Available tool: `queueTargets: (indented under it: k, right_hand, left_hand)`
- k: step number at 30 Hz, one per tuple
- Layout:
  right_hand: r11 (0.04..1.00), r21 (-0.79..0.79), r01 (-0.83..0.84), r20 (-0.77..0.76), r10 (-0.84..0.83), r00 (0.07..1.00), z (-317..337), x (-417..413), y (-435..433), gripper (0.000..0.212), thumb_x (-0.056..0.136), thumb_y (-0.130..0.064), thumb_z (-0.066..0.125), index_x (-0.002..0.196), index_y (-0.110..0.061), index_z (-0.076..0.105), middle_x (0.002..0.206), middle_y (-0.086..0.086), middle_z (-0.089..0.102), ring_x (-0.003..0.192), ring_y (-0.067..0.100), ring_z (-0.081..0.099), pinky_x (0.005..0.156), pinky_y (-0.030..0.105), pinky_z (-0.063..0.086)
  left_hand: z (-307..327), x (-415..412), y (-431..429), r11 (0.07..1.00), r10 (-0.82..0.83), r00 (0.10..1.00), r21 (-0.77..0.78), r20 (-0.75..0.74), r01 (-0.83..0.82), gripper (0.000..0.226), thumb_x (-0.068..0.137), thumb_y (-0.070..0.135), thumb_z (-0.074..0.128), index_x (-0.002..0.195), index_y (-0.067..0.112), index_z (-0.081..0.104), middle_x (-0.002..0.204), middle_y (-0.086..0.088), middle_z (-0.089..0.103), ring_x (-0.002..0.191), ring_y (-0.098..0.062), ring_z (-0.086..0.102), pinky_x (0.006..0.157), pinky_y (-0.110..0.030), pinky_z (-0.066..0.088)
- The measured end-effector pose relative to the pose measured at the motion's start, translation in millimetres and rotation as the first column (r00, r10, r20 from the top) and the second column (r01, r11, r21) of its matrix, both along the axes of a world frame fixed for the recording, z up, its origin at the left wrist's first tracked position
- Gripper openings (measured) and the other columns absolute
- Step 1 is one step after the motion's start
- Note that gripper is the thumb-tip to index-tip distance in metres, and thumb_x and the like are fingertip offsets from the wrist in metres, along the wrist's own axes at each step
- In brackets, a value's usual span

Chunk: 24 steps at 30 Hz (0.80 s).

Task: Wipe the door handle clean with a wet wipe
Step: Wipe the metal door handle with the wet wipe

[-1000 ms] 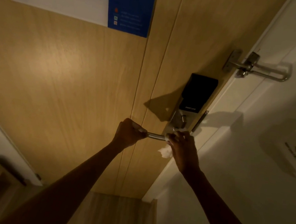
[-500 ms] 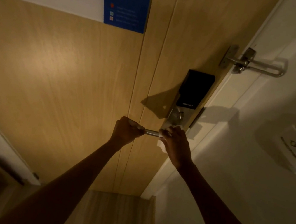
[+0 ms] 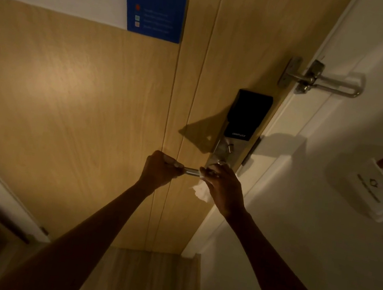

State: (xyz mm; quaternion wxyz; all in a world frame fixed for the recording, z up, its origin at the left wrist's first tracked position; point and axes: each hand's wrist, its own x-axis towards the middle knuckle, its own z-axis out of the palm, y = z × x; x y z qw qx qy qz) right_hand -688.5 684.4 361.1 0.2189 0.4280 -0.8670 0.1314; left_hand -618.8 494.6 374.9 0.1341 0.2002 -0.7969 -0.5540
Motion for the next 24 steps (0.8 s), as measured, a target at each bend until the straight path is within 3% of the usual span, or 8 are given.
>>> queueTargets:
  k: [3, 8, 12, 17, 24]
  right_hand:
    - [0.994, -0.087, 0.062, 0.118, -0.051, 0.992, 0.6, -0.5, 8.2, 0.029, 0.076, -0.013, 0.079, 0.104, -0.015, 0.073, 0.104, 0.005, 0.071, 0.097, 0.019, 0.065, 0.076, 0.029, 0.059]
    - [0.965, -0.199, 0.169, 0.237, -0.120, 0.964, 4.7, -2.1, 23.7, 0.019, 0.087, -0.020, 0.068, 0.105, -0.012, 0.071, 0.105, 0.005, 0.071, 0.100, 0.018, 0.065, 0.086, 0.032, 0.056]
    - [0.932, -0.261, 0.249, 0.309, -0.164, 0.937, 16.0, 3.9, 24.2, 0.020, 0.091, -0.023, 0.064, 0.107, -0.012, 0.070, 0.103, 0.004, 0.071, 0.089, 0.016, 0.069, 0.079, 0.027, 0.055]
    - [0.897, -0.253, 0.363, 0.343, -0.268, 0.900, 25.0, 9.3, 30.8, 0.025, 0.092, -0.029, 0.063, 0.105, -0.008, 0.069, 0.098, 0.006, 0.073, 0.083, 0.019, 0.070, 0.072, 0.023, 0.046]
    - [0.840, -0.289, 0.460, 0.379, -0.341, 0.860, 32.8, 6.3, 33.6, 0.024, 0.087, -0.027, 0.069, 0.098, -0.006, 0.072, 0.091, 0.009, 0.075, 0.078, 0.020, 0.071, 0.074, 0.029, 0.053]
  left_hand:
    - [-1.6, -0.2, -1.4, 1.000, -0.002, 1.000, -0.002, -0.009, 0.001, 0.012, 0.069, 0.013, 0.083, 0.077, 0.007, 0.076, 0.072, -0.011, 0.074, 0.066, -0.019, 0.072, 0.068, -0.028, 0.059]
    - [-0.2, 0.1, 1.2, 1.000, 0.017, 1.000, 0.026, 0.002, -0.017, 0.017, 0.068, 0.013, 0.084, 0.081, 0.004, 0.076, 0.071, -0.008, 0.073, 0.061, -0.012, 0.070, 0.062, -0.020, 0.058]
    - [0.5, -1.0, 0.1, 1.000, 0.011, 1.000, 0.012, 0.014, -0.011, 0.017, 0.068, 0.012, 0.084, 0.080, 0.004, 0.076, 0.076, -0.011, 0.075, 0.069, -0.019, 0.072, 0.068, -0.027, 0.060]
    - [0.6, -0.3, -1.3, 1.000, -0.018, 1.000, -0.019, -0.002, 0.018, 0.012, 0.068, 0.013, 0.084, 0.076, 0.008, 0.076, 0.068, -0.004, 0.072, 0.057, -0.006, 0.068, 0.060, -0.018, 0.056]
    - [4.4, 1.8, 0.8, 1.000, -0.012, 1.000, 0.019, -0.003, 0.012, 0.012, 0.068, 0.010, 0.084, 0.076, 0.006, 0.075, 0.075, -0.013, 0.074, 0.069, -0.024, 0.072, 0.071, -0.032, 0.060]
